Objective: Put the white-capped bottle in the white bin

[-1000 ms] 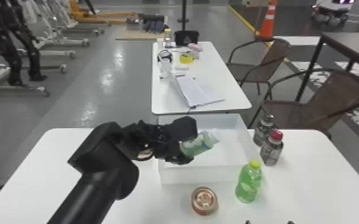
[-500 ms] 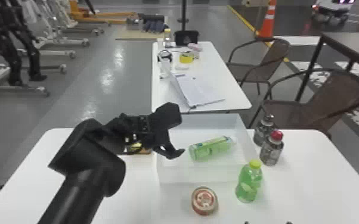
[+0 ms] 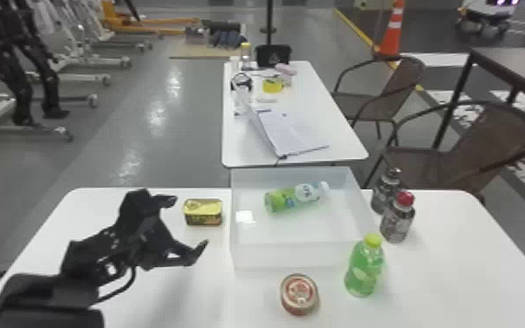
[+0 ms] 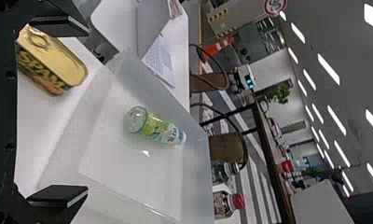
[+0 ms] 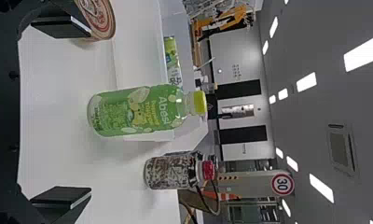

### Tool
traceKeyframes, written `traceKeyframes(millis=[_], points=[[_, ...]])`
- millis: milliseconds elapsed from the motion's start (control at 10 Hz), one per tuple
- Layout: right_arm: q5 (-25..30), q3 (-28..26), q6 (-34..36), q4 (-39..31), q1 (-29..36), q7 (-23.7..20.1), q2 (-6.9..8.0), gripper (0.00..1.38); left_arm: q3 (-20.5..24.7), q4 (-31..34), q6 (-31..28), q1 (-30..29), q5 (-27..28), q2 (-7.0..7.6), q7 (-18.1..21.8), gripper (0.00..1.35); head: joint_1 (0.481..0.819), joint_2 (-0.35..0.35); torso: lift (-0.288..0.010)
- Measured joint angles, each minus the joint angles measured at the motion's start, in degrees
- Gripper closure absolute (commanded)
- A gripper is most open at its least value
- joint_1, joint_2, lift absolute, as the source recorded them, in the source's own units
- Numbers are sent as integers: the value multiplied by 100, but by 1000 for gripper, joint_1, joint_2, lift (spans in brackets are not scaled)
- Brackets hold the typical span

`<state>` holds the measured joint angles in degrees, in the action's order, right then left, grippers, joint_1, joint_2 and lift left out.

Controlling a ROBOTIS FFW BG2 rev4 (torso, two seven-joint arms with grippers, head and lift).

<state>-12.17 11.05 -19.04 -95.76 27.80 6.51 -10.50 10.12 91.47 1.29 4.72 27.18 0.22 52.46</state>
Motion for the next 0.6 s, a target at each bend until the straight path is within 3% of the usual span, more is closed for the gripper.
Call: traceKeyframes(millis=[100, 300, 600], points=[[-3, 0, -3, -7, 25, 2, -11, 102, 389, 92, 186, -355, -353, -4, -202, 114, 549, 0, -100], [-6, -1, -4, -7, 51, 0, -14, 102, 932, 238, 555, -1080, -1428, -5, -1120, 119, 549, 0, -100], [-14, -2, -4, 14, 77, 0, -10, 102, 957, 301, 1087, -1850, -2804, -5, -2350, 119, 549, 0, -100]])
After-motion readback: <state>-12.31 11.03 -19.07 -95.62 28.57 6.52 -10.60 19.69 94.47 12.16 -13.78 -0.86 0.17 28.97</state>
